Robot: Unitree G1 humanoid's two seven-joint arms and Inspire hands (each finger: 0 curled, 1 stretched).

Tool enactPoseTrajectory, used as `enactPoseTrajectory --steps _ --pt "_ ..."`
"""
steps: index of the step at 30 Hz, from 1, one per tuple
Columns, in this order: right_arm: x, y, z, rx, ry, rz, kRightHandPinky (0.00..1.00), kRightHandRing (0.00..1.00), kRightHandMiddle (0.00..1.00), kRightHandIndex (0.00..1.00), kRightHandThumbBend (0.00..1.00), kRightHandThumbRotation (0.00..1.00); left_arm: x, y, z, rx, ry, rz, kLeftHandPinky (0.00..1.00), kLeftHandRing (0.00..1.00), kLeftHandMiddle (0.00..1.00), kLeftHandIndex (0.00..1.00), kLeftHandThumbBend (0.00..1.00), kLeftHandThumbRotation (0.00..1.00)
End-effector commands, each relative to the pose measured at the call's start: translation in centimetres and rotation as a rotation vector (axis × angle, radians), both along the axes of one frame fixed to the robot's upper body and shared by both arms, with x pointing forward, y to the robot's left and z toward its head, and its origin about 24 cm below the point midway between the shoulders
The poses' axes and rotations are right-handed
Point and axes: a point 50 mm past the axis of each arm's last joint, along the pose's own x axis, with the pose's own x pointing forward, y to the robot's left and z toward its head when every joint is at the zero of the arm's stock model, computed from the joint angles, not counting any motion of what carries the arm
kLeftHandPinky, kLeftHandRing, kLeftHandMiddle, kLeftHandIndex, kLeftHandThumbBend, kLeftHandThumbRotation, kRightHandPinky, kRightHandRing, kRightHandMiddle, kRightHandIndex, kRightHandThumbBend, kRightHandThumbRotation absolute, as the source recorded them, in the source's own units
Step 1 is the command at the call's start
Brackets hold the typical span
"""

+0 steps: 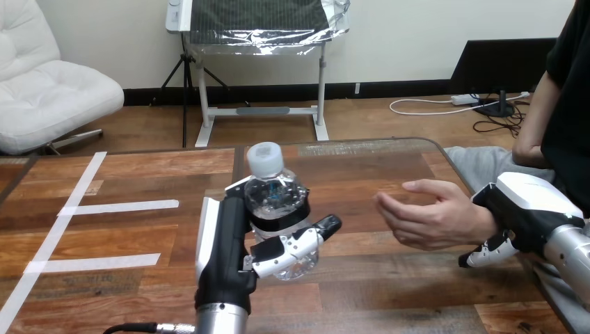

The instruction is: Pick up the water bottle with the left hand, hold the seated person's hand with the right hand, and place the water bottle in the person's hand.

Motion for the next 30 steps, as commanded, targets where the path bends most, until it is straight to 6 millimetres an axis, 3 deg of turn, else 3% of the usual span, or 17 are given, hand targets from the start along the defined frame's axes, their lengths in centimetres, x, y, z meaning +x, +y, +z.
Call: enactPoseTrajectory --steps 1,30 --pt "0.6 -0.5 2.3 -0.002 -0.093 -0.004 0.19 0.26 0.35 0.39 0.73 0.00 1.6 -2.0 2.8 -0.062 -0.112 -0.033 0.33 0.38 0.43 0.44 0.67 0.00" --pt "0.6 0.3 3.1 -0.035 -0.129 0.026 0.20 0.26 0.34 0.38 0.76 0.00 2.3 -4.6 3.4 -0.054 -0.145 -0.132 0.33 0.37 0.42 0.44 0.70 0.00"
